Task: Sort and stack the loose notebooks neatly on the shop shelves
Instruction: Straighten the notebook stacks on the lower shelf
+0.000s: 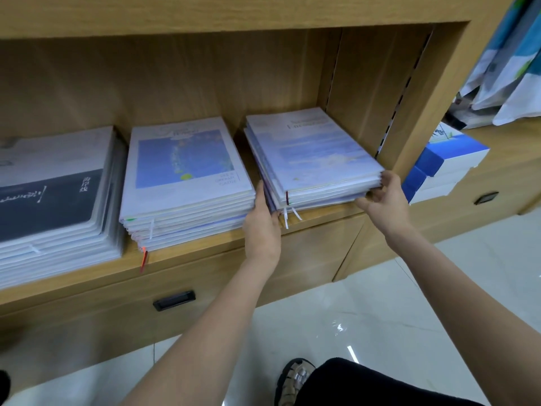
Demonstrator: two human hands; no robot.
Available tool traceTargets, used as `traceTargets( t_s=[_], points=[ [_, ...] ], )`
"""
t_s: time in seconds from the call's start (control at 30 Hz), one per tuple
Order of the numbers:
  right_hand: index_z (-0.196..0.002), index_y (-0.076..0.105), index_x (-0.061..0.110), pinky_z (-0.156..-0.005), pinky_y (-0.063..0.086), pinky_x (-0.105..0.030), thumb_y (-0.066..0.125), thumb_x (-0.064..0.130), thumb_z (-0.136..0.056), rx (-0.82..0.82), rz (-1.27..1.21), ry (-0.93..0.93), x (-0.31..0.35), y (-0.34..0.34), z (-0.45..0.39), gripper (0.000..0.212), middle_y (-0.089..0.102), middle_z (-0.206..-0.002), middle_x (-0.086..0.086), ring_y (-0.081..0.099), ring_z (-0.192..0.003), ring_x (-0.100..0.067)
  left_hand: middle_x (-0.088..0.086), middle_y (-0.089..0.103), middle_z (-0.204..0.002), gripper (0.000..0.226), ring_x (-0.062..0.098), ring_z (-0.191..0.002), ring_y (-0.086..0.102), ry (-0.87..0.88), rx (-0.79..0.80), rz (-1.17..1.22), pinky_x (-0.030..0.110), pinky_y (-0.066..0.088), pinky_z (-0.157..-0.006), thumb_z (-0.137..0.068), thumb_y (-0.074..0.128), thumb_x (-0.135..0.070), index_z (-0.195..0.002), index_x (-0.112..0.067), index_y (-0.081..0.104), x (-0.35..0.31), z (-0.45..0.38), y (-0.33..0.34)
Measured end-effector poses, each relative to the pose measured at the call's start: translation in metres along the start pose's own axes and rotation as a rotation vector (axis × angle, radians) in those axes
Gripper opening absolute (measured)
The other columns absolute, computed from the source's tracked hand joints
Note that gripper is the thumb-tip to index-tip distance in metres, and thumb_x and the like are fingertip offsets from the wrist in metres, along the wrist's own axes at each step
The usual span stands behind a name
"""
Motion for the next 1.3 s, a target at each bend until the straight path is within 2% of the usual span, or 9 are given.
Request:
traceTargets(
  t_s=[0.2, 0.3, 0.4, 0.5, 0.67, 0.73, 0.83, 1.07, 1.3],
  points=[
    [-0.144, 0.016, 0.012, -0.109, 0.034, -0.038, 0.073, 0.002, -0.075, 0.012, 0.044, -0.049, -0.009, 0.02, -0.012, 0.089, 0.039, -0.137, -0.006, 0.039, -0.126, -0.022, 0.01, 0.052, -0.133, 0.081, 0.027, -0.115, 0.054, -0.013, 0.187, 0.095, 0.026, 0.041, -0.088, -0.088, 0.051, 0.006, -0.15, -0.023, 0.007, -0.003, 0.008, 0.001],
    [-0.143, 0.018, 0.011, -0.109, 0.033, -0.036, 0.073, 0.002, -0.074, 0.025, 0.12, -0.093, -0.008, 0.019, -0.013, 0.089, 0.039, -0.136, -0.009, 0.038, -0.126, -0.022, 0.006, 0.041, -0.144, 0.084, 0.025, -0.127, 0.046, -0.063, 0.261, 0.208, 0.03, 0.039, -0.1, -0.086, 0.05, 0.011, -0.15, -0.021, 0.005, 0.003, 0.005, -0.002],
    [-0.142, 0.021, 0.011, -0.108, 0.035, -0.039, 0.075, 0.005, -0.073, 0.039, 0.163, -0.092, -0.006, 0.016, -0.011, 0.087, 0.04, -0.133, -0.009, 0.04, -0.123, -0.022, 0.006, 0.044, -0.141, 0.086, 0.027, -0.123, 0.049, -0.053, 0.304, 0.177, 0.03, 0.041, -0.095, -0.086, 0.052, 0.008, -0.15, -0.02, 0.003, 0.0, 0.004, -0.005],
    [-0.143, 0.022, 0.015, -0.106, 0.039, -0.044, 0.077, 0.012, -0.069, 0.07, 0.179, -0.106, -0.008, 0.015, -0.003, 0.092, 0.039, -0.131, -0.008, 0.043, -0.121, -0.023, 0.004, 0.046, -0.137, 0.083, 0.028, -0.114, 0.053, -0.038, 0.31, 0.125, 0.027, 0.041, -0.087, -0.087, 0.052, 0.004, -0.15, -0.019, 0.001, -0.006, 0.008, -0.009],
    [-0.145, 0.022, 0.015, -0.106, 0.039, -0.04, 0.076, 0.006, -0.072, 0.09, 0.174, -0.094, -0.012, 0.012, 0.003, 0.091, 0.038, -0.134, -0.009, 0.045, -0.119, -0.024, 0.007, 0.048, -0.136, 0.082, 0.03, -0.117, 0.05, -0.105, 0.294, 0.183, 0.036, 0.042, -0.099, -0.087, 0.052, 0.002, -0.149, -0.021, 0.004, -0.005, 0.01, -0.01],
    [-0.144, 0.023, 0.012, -0.101, 0.037, -0.031, 0.075, 0.006, -0.074, 0.112, 0.189, -0.075, -0.01, 0.012, -0.002, 0.087, 0.043, -0.129, -0.005, 0.043, -0.12, -0.022, 0.002, 0.048, -0.133, 0.081, 0.028, -0.12, 0.048, -0.134, 0.28, 0.232, 0.034, 0.041, -0.101, -0.086, 0.053, 0.004, -0.149, -0.022, 0.009, -0.003, 0.009, -0.009],
    [-0.142, 0.026, 0.012, -0.097, 0.039, -0.032, 0.075, 0.003, -0.075, 0.13, 0.09, 0.009, -0.006, 0.009, -0.012, 0.084, 0.047, -0.123, -0.001, 0.045, -0.118, -0.021, -0.013, 0.041, -0.125, 0.082, 0.023, -0.129, 0.043, -0.157, 0.28, 0.371, 0.025, 0.036, -0.101, -0.082, 0.05, 0.013, -0.149, -0.02, 0.015, 0.004, 0.009, -0.007],
    [-0.142, 0.023, 0.013, -0.098, 0.039, -0.034, 0.072, 0.002, -0.077, 0.143, 0.07, 0.073, -0.005, 0.008, -0.02, 0.081, 0.044, -0.118, 0.0, 0.042, -0.11, -0.015, -0.008, 0.037, -0.14, 0.081, 0.001, -0.123, 0.036, -0.197, 0.338, 0.548, 0.016, 0.03, -0.097, -0.085, 0.044, 0.019, -0.149, -0.019, 0.011, -0.001, 0.003, -0.008],
    [-0.139, 0.028, 0.011, -0.091, 0.039, -0.029, 0.069, 0.0, -0.079, 0.132, 0.037, 0.087, 0.004, 0.007, -0.013, 0.074, 0.046, -0.116, -0.001, 0.043, -0.107, -0.015, -0.008, 0.036, -0.144, 0.083, 0.005, -0.128, 0.037, -0.233, 0.305, 0.597, 0.017, 0.03, -0.098, -0.082, 0.037, 0.023, -0.148, -0.022, 0.016, -0.004, 0.007, -0.004]
  ],
)
Point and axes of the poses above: each hand's wrist, its own z-axis away from the middle knuckle, its own y-axis out of the palm, x = y × z, the point moved 1 cm from there along -z, towards the middle knuckle
